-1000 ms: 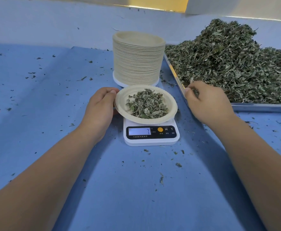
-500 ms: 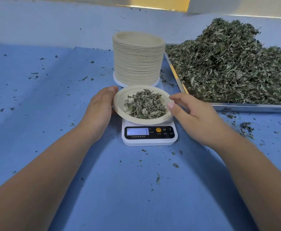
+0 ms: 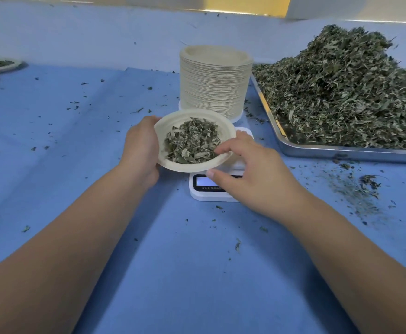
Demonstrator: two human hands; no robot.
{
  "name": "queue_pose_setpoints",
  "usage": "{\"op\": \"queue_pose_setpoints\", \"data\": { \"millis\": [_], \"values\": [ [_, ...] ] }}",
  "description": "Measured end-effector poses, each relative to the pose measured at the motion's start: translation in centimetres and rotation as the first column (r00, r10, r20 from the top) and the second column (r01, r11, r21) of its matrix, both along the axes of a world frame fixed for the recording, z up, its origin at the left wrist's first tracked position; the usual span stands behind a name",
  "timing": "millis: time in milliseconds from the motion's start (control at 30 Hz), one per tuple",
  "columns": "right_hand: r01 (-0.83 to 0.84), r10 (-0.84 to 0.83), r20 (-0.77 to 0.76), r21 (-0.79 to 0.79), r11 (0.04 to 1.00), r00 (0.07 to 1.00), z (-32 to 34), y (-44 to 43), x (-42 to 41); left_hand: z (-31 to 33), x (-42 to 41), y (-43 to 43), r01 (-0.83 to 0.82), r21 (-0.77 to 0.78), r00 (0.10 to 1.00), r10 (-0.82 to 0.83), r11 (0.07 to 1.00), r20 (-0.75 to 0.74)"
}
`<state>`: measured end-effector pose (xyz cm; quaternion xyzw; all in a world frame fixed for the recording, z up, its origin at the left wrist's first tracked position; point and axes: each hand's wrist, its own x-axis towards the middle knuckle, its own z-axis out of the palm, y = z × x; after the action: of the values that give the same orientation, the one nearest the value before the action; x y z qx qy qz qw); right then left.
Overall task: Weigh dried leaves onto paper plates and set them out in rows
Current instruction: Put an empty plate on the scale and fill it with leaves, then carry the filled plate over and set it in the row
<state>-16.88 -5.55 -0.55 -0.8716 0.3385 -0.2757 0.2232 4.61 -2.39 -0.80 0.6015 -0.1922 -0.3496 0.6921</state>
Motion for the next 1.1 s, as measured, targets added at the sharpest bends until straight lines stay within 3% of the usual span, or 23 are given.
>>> {"op": "queue_pose_setpoints", "data": {
  "millis": [367, 500, 667, 767, 933, 1100],
  "values": [
    [-0.066, 0.063, -0.034, -0.082, 0.994, 0.997, 0.6, 3.4, 8.8, 0.5, 7.6, 4.6, -0.266, 0.062, 0.963, 0.267, 0.962, -0.018],
    [-0.108, 0.107, -0.032, -0.033, 0.994, 0.994, 0.3, 4.4, 15.6, 0.2, 12.7, 7.7, -0.354, 0.089, 0.934, 0.346, 0.931, 0.088],
    [-0.156, 0.158, -0.015, 0.073, 0.985, 0.987, -1.5, 4.8, 24.0, -1.0, 19.3, 11.1, -0.28, 0.201, 0.928, 0.212, 0.939, 0.305],
    [-0.17, 0.17, 0.005, 0.086, 0.982, 0.985, -2.6, 4.4, 28.7, -1.7, 23.1, 12.5, -0.361, 0.239, 0.832, 0.196, 0.901, 0.518],
    [-0.176, 0.175, 0.013, 0.052, 0.983, 0.984, -3.7, 2.4, 36.6, -2.3, 30.4, 12.7, -0.398, 0.315, 0.707, 0.069, 0.862, 0.704],
    [-0.155, 0.154, -0.031, -0.025, 0.988, 0.988, -3.8, -1.9, 45.4, -1.3, 36.8, 10.8, -0.406, 0.417, 0.406, -0.248, 0.813, 0.879]
  ]
}}
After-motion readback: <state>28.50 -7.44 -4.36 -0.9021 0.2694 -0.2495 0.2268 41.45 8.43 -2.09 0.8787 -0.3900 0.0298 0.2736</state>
